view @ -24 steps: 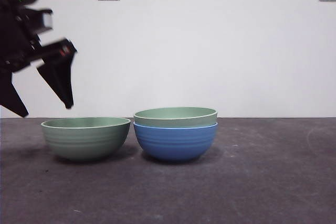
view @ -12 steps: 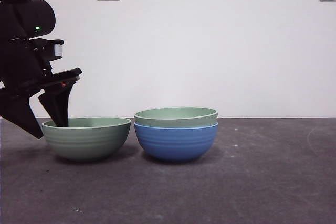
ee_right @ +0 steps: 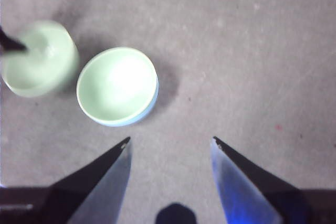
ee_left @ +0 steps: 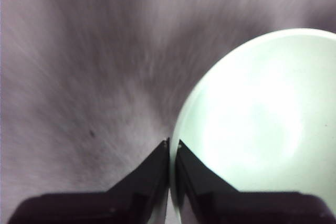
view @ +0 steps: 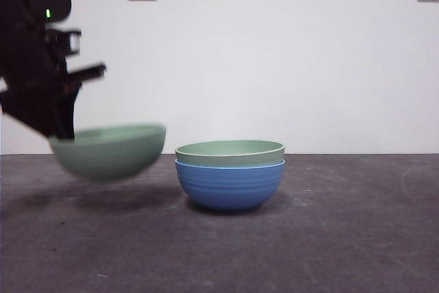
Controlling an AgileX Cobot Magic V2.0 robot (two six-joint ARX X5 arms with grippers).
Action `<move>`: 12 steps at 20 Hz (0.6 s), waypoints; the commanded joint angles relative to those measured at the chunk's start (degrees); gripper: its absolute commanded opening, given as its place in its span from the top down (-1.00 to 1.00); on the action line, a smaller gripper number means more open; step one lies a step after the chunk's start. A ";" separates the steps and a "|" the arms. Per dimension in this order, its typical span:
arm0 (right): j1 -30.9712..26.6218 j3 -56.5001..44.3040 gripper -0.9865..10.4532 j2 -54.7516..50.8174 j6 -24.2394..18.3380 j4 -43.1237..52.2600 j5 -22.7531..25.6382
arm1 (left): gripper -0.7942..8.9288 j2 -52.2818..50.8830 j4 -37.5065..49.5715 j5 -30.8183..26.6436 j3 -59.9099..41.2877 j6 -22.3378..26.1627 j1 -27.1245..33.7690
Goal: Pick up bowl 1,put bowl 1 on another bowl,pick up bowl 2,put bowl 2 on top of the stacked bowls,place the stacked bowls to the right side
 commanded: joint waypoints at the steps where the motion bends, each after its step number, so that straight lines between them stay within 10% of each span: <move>1: 0.04 0.02 0.39 0.57 -0.26 -0.28 0.15 | 0.85 -3.06 -2.12 0.07 3.69 0.79 -0.83; 12: 0.04 0.02 0.39 1.66 -0.26 -1.31 0.00 | 0.85 0.28 -6.78 -4.79 16.26 -0.28 -15.45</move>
